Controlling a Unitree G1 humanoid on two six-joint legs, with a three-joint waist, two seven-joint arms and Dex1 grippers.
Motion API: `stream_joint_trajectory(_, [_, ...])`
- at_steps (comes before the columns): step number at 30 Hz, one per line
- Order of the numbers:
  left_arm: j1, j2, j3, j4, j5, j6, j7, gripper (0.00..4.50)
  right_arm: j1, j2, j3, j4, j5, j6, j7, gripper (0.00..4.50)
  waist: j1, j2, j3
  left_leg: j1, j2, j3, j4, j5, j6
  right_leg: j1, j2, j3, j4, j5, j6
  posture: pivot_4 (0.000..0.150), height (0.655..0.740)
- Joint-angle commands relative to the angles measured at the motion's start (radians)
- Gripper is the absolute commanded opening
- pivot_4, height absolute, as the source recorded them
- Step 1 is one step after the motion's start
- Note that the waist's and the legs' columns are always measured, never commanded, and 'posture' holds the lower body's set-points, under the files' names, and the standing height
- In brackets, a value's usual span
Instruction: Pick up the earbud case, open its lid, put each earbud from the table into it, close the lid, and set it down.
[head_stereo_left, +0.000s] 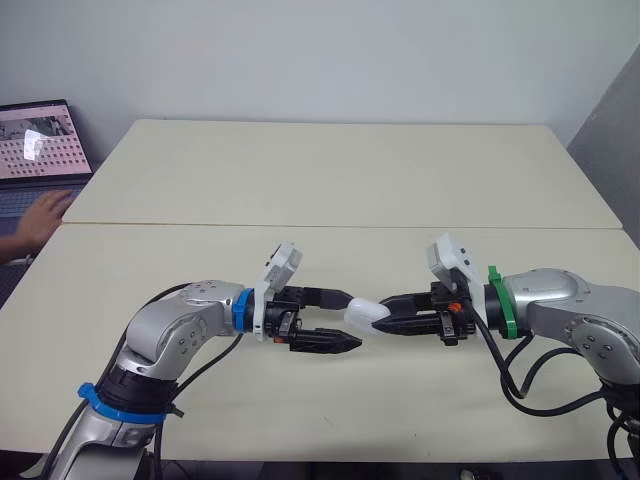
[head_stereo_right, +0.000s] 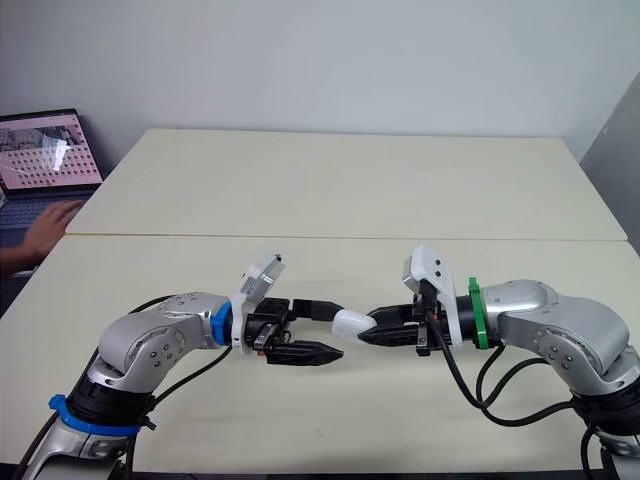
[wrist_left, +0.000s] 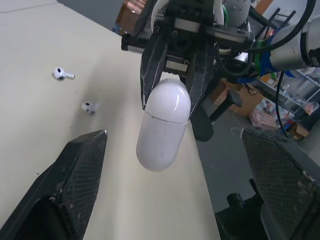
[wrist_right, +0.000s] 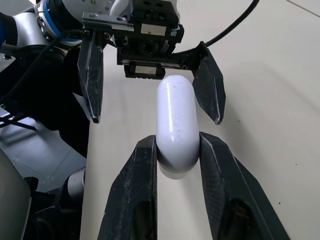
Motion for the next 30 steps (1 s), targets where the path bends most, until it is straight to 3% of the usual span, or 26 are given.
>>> stream_joint_trajectory(1, [-0.021,-0.011,-0.007,-0.004,0.019,-0.024,-0.020,4.50,-0.022,0.007,-0.023,-0.037,0.000,0.003,0.016,0.79,0.000,0.000,0.000,0.000,0.000,0.000,0.000,0.000,0.000,0.000,0.000,0.000,0.000,0.000,0.000,0.150,0.7400])
stream_joint_trajectory(11, [-0.024,-0.026,-0.020,0.001,0.055,-0.034,-0.051,4.50,-0.019,0.027,-0.038,-0.053,0.007,0.028,0.009,0.79,0.000,0.000,0.000,0.000,0.000,0.000,0.000,0.000,0.000,0.000,0.000,0.000,0.000,0.000,0.000,0.150,0.7400])
stream_joint_trajectory(14, [-0.023,-0.032,-0.018,-0.003,0.060,-0.032,-0.053,3.93,-0.017,0.034,-0.043,-0.056,0.008,0.034,0.010,0.79,0.000,0.000,0.000,0.000,0.000,0.000,0.000,0.000,0.000,0.000,0.000,0.000,0.000,0.000,0.000,0.150,0.7400])
stream_joint_trajectory(24, [-0.021,-0.038,-0.018,-0.006,0.072,-0.037,-0.055,0.82,-0.010,0.040,-0.046,-0.064,0.007,0.044,0.019,0.79,0.000,0.000,0.000,0.000,0.000,0.000,0.000,0.000,0.000,0.000,0.000,0.000,0.000,0.000,0.000,0.150,0.7400])
stream_joint_trajectory(30, [-0.018,-0.042,-0.015,-0.008,0.075,-0.039,-0.056,0.80,-0.007,0.041,-0.042,-0.072,0.004,0.050,0.023,0.79,0.000,0.000,0.000,0.000,0.000,0.000,0.000,0.000,0.000,0.000,0.000,0.000,0.000,0.000,0.000,0.150,0.7400])
